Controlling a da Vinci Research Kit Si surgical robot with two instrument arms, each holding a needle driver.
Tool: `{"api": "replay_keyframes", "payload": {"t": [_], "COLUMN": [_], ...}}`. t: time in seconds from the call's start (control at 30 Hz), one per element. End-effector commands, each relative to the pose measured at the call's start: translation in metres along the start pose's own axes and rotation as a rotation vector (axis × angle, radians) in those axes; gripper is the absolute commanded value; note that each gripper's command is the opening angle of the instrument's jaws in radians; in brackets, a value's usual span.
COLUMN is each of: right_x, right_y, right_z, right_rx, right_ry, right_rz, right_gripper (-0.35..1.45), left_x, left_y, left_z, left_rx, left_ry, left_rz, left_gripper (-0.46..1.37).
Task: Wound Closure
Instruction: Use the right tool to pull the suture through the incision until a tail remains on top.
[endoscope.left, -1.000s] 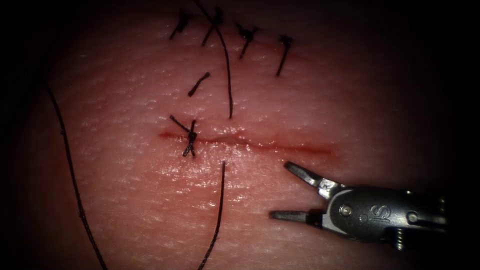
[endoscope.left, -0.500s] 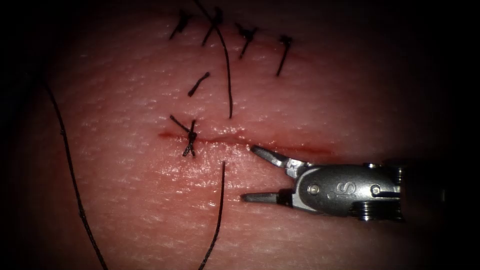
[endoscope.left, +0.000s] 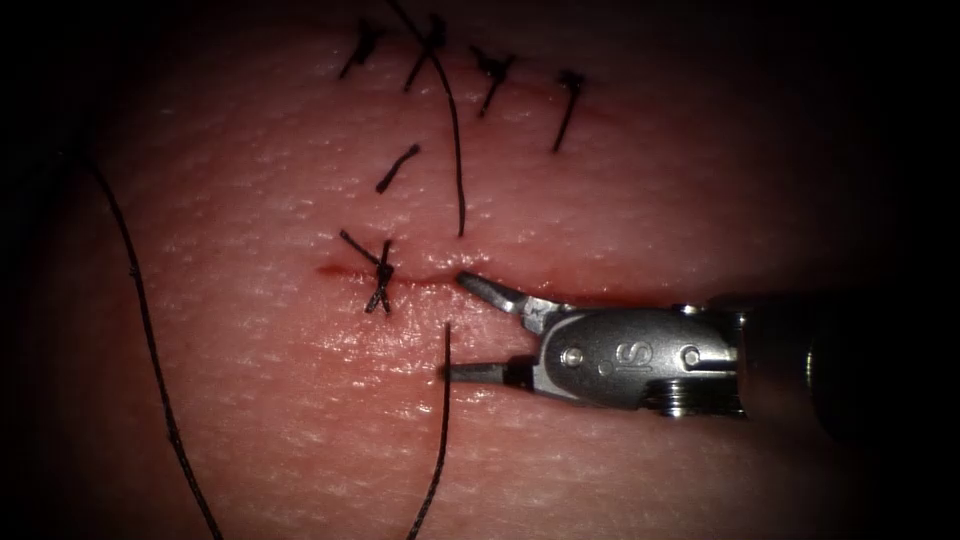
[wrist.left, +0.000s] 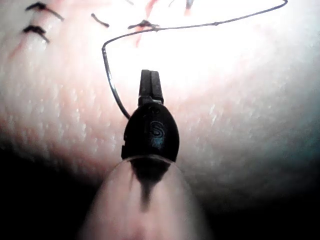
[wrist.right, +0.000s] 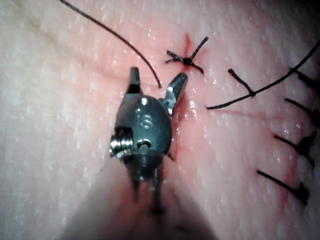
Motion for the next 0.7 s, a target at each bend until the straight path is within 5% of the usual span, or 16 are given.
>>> {"api": "replay_keyframes", "payload": {"t": [0.03, 0.13, 0.27, 0.43, 0.5, 0.7], "right_x": [0.0001, 0.0002, 0.0001, 0.0001, 0.0, -0.0001], "right_y": [0.0, 0.0002, 0.0004, 0.0007, 0.0007, 0.0007], "right_z": [0.0001, 0.0001, 0.0001, 0.0002, 0.0002, 0.0001], "right_rx": [-0.002, -0.004, -0.004, -0.008, -0.006, 0.031], "right_ry": [0.0, -0.003, -0.003, -0.009, -0.011, -0.03], "right_rz": [0.0, 0.001, -0.005, -0.005, -0.005, -0.022], "right_gripper": [0.82, 0.73, 0.32, 0.06, -0.35, -0.35], "left_x": [0.0, 0.0, 0.0, 0.0, 0.0, 0.0], "left_y": [0.0, 0.0, 0.0, 0.0, 0.0, 0.0], "left_z": [0.0, 0.0, 0.0, 0.0, 0.0, 0.0], "left_rx": [-0.007, -0.007, -0.007, -0.007, -0.007, -0.007], "left_ry": [0.0, 0.0, 0.0, 0.0, 0.0, 0.0], "left_rz": [0.0, 0.0, 0.006, 0.006, 0.006, 0.006], "left_gripper": [-0.35, -0.35, -0.35, -0.35, -0.35, -0.35]}}
